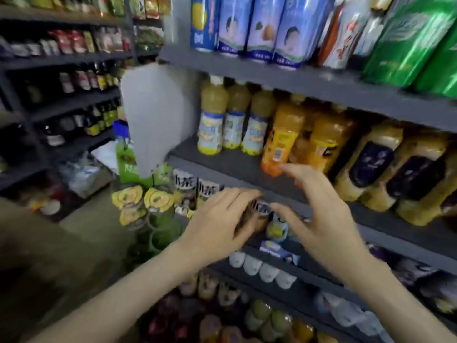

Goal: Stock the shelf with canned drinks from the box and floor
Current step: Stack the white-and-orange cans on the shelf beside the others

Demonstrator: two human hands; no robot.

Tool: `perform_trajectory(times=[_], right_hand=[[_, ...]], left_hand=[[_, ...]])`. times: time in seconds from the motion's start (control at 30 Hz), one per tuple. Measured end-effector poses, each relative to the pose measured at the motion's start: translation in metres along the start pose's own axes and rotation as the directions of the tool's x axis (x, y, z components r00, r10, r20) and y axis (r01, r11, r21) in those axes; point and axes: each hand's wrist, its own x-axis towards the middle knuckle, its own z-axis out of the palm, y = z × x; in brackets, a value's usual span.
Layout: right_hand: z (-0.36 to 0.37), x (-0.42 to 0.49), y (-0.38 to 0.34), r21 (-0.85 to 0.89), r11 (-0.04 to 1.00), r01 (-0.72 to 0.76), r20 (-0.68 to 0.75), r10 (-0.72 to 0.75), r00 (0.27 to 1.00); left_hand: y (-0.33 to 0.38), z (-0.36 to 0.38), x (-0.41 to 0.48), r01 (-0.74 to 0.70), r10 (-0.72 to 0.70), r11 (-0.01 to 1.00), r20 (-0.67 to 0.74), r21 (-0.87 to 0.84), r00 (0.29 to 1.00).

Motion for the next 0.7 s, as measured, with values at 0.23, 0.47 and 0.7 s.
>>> perform_trajectory(times=[0.23, 0.47, 0.7], right_hand=[[0.145, -0.15, 0.043, 0.273, 0.92, -0.283, 0.461, 0.133, 0.878], [0.293, -0.331, 0.065, 0.122, 0.802, -0.585, 0.772, 0.293, 0.563], [0.502, -0.515, 0.119, -0.067, 0.787, -0.614, 0.913, 0.296, 0.28]], left_hand=[[0.049, 0.086, -0.209, 0.667, -0.67, 0.738, 0.232, 0.1, 0.706], [0.067, 0.177, -0.425, 0.944, -0.908, 0.252, 0.389, 0.215, 0.154], [0.053, 0.301, -0.625, 0.965, -0.92, -0.041, 0.366, 0.259, -0.137]])
